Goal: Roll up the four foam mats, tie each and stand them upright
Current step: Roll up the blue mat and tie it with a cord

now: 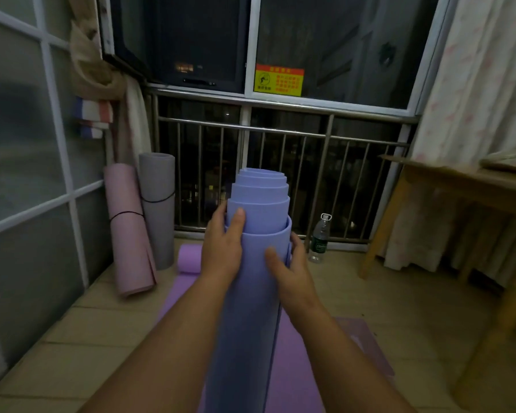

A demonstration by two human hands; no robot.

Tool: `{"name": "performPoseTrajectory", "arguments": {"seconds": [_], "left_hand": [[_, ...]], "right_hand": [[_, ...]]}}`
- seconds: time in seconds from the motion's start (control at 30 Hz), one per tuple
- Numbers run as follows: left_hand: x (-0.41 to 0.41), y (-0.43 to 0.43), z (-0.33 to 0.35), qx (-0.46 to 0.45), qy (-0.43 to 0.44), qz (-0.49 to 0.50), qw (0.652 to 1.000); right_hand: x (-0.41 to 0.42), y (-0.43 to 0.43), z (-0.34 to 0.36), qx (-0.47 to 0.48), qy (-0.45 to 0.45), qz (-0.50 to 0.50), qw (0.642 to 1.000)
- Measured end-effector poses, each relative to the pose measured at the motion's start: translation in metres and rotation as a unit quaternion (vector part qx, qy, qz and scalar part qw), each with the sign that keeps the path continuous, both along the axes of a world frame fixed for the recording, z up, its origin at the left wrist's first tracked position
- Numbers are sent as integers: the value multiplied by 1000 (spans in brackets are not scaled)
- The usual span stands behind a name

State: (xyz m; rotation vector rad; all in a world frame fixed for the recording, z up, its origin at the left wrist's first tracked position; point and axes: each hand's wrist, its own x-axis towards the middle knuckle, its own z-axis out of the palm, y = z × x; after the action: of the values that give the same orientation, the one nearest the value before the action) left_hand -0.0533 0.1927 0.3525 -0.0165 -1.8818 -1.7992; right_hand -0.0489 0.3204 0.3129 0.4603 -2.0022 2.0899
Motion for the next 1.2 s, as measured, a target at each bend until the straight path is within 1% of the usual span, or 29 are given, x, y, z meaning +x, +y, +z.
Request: {"name": "performPoseTrajectory", "arguments": {"seconds": [0.07,0.2,0.3,0.43,0.5,0.57,0.63,0.73,0.8,0.9,0.97,1.03,1.1,1.17,1.2], "left_hand": [[0,5,0,1,1,9,1000],[4,15,-2,18,-9,30,999],[7,14,-2,21,-31,57,998],[4,5,0,40,-65,69,995],[0,0,-3,29,-81,69,994],[-2,-4,-5,15,-92,59,994],[-1,-7,-6,22,-101,50,993],[-1,-15,-6,50,-100,53,992],[0,-22,-8,62,-109,55,991],[-1,-31,-10,114,-121,45,985],[-1,-33,-15,138,-106,8,985],[6,-35,-22,116,-91,-58,987],[13,-37,-35,54,-66,-128,988],[12,-44,-51,-13,-41,-158,987],[10,-49,-58,-30,-32,-162,986]], "right_hand": [[-1,0,12,-25,-15,4,1000],[-3,-1,21,-42,-46,-43,997],[-11,-3,25,-29,-82,-99,991],[-17,-11,38,-2,-151,-109,982],[-14,-18,38,28,-149,-154,976],[-15,-21,35,30,-152,-189,970],[-15,-23,36,13,-164,-172,971],[-13,-30,38,-27,-150,-135,979],[-12,-38,31,-15,-148,-122,981],[-11,-45,20,29,-132,-154,979],[-9,-46,19,10,-131,-184,974],[-12,-44,19,-24,-146,-206,967],[-17,-42,19,-37,-147,-230,961],[-22,-41,18,-39,-131,-230,964],[-21,-41,16,-42,-127,-204,970]]}}
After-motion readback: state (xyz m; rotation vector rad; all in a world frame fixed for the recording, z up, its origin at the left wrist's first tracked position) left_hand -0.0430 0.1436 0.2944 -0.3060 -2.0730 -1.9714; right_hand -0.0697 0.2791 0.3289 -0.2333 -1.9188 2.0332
